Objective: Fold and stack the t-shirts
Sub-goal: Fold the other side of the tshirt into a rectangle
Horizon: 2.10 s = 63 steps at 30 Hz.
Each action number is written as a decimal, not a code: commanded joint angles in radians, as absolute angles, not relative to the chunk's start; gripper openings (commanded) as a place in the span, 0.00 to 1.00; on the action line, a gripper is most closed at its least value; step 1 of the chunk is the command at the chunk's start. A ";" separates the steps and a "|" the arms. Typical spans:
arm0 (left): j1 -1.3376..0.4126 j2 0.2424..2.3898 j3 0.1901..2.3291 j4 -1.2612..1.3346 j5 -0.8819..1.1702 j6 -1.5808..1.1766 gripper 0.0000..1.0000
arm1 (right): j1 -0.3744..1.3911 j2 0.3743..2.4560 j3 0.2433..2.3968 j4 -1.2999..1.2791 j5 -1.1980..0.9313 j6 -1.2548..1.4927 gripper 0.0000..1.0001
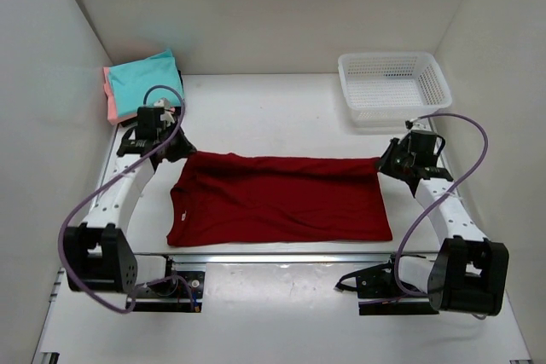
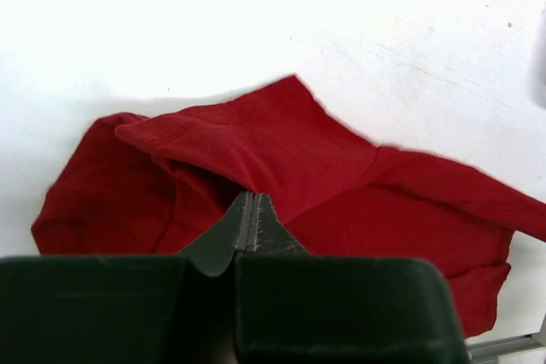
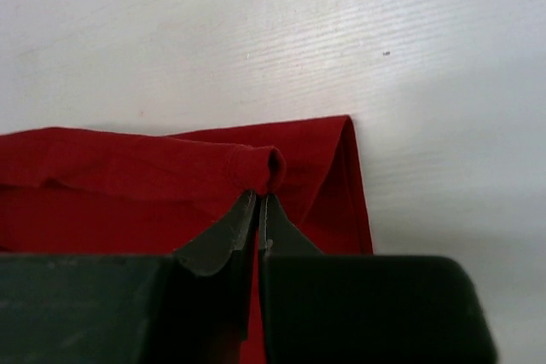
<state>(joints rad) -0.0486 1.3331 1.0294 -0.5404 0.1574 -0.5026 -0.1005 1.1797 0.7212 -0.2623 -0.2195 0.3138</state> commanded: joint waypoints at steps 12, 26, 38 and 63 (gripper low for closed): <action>-0.009 0.984 0.715 -0.632 0.117 -0.600 0.00 | -0.101 1.045 0.549 -0.313 -0.189 0.319 0.00; 0.023 0.740 0.583 -0.650 0.058 -0.661 0.04 | -0.103 1.080 0.526 -0.296 -0.035 0.298 0.00; 0.014 0.621 0.519 -0.716 0.055 -0.778 0.51 | -0.123 1.083 0.575 -0.385 0.066 0.322 0.59; -0.179 0.991 0.537 -0.498 0.057 -0.746 0.65 | 0.224 1.362 0.772 -0.160 -0.544 0.206 0.28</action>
<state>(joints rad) -0.1764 0.9859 0.5056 -0.5220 0.0799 -0.7616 0.1692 1.3350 0.7143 -0.2317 -0.4171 0.2604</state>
